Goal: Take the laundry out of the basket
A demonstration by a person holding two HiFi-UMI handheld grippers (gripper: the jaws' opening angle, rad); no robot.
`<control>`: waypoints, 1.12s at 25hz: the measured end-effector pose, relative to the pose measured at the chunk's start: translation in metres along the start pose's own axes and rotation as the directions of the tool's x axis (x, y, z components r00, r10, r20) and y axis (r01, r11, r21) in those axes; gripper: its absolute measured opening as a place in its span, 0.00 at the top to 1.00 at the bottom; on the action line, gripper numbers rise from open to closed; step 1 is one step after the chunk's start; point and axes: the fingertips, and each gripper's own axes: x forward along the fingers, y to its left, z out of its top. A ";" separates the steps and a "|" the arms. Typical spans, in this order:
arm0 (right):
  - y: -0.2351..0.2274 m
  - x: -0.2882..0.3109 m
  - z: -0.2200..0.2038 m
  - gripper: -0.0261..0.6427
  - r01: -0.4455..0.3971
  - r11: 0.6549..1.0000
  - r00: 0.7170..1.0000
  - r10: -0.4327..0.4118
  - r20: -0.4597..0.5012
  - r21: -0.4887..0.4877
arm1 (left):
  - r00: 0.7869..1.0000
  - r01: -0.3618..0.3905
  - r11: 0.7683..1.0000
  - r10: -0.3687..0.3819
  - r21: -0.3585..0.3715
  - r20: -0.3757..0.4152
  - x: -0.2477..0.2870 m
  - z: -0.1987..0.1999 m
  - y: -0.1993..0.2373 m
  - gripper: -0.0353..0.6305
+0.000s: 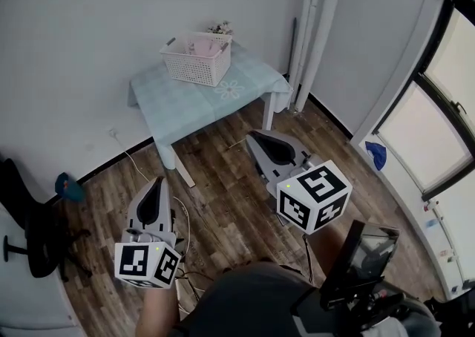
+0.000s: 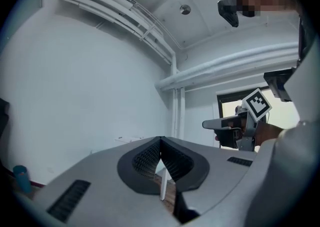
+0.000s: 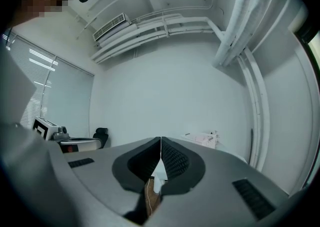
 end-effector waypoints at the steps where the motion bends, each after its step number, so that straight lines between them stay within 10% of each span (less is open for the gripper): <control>1: 0.002 0.000 -0.002 0.94 0.005 1.000 1.000 -0.005 -0.004 -0.003 | 1.000 0.028 1.000 -0.028 -0.009 0.004 -0.002 -0.001 -0.002 0.93; 7: 0.013 0.009 -0.008 0.94 0.031 0.999 0.999 -0.032 -0.025 -0.021 | 0.992 0.127 0.992 -0.126 -0.008 0.030 -0.008 -0.004 0.003 0.93; 28: -0.048 0.096 -0.014 0.94 -0.005 0.999 1.000 0.005 0.001 0.051 | 0.994 0.105 0.994 -0.106 -0.032 -0.035 0.084 -0.020 0.054 0.93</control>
